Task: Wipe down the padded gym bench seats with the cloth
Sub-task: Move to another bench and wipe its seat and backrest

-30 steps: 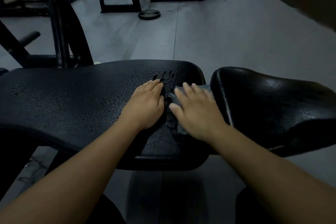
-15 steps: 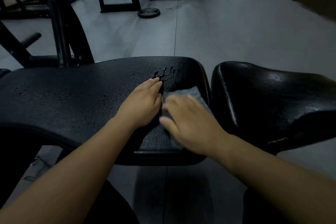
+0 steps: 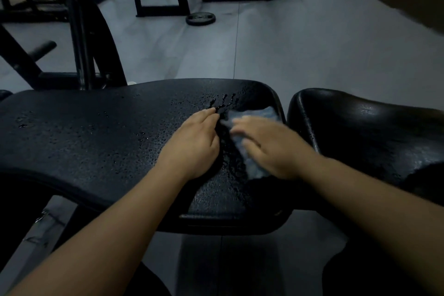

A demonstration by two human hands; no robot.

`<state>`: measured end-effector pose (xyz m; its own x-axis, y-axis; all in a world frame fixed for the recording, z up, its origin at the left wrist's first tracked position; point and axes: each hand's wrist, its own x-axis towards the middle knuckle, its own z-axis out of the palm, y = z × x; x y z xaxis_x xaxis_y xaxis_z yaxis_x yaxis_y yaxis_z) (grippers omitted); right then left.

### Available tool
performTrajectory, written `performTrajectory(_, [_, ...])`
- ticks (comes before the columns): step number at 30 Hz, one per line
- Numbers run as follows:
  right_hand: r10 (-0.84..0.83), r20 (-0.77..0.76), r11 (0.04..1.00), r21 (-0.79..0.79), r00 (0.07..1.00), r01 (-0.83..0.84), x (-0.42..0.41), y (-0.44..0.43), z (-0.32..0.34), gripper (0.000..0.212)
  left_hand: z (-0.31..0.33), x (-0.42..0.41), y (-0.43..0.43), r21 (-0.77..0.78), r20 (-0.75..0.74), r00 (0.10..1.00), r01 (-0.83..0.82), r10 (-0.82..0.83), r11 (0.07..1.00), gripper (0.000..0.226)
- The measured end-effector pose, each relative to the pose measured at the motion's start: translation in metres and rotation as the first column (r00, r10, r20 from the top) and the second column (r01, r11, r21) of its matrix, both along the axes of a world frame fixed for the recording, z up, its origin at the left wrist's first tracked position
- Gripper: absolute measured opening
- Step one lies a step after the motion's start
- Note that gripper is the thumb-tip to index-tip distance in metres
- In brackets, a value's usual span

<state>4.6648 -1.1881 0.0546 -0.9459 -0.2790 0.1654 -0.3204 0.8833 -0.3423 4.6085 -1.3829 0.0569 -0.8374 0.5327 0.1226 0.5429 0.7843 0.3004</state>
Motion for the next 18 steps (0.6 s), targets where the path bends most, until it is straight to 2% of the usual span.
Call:
performTrajectory(2, [-0.178, -0.010, 0.982, 0.060, 0.984, 0.178, -0.032, 0.010, 0.003, 0.051, 0.001, -0.002, 0.002, -0.024, -0.009, 1.000, 0.014, -0.014, 1.000, 0.054])
performTrajectory(4, [-0.292, 0.012, 0.951, 0.110, 0.956, 0.289, -0.057, -0.006, 0.001, 0.065, 0.003, -0.006, 0.001, -0.060, 0.002, 0.999, 0.049, -0.049, 0.997, 0.054])
performTrajectory(6, [-0.269, 0.015, 0.958, 0.104, 0.963, 0.266, -0.057, -0.026, -0.001, 0.069, 0.003, -0.014, -0.006, -0.091, -0.013, 0.998, 0.064, -0.066, 0.994, 0.053])
performTrajectory(9, [-0.046, 0.020, 0.996, 0.081, 0.999, 0.044, -0.017, -0.027, -0.003, 0.067, -0.001, -0.022, -0.013, -0.107, -0.066, 0.998, 0.011, -0.018, 0.994, 0.063])
performTrajectory(11, [0.000, 0.033, 0.992, 0.124, 0.999, -0.005, -0.014, -0.008, -0.003, 0.069, -0.005, -0.024, -0.012, -0.146, -0.052, 0.999, -0.001, -0.006, 0.989, 0.070])
performTrajectory(16, [-0.325, 0.039, 0.918, 0.255, 0.945, 0.305, -0.100, -0.001, -0.005, 0.063, -0.001, -0.035, -0.010, -0.198, -0.025, 0.999, 0.038, -0.044, 0.979, 0.073])
performTrajectory(18, [-0.315, 0.041, 0.923, 0.244, 0.948, 0.297, -0.105, -0.020, -0.004, 0.062, 0.002, -0.051, -0.013, -0.211, -0.016, 0.999, 0.035, -0.039, 0.977, 0.072])
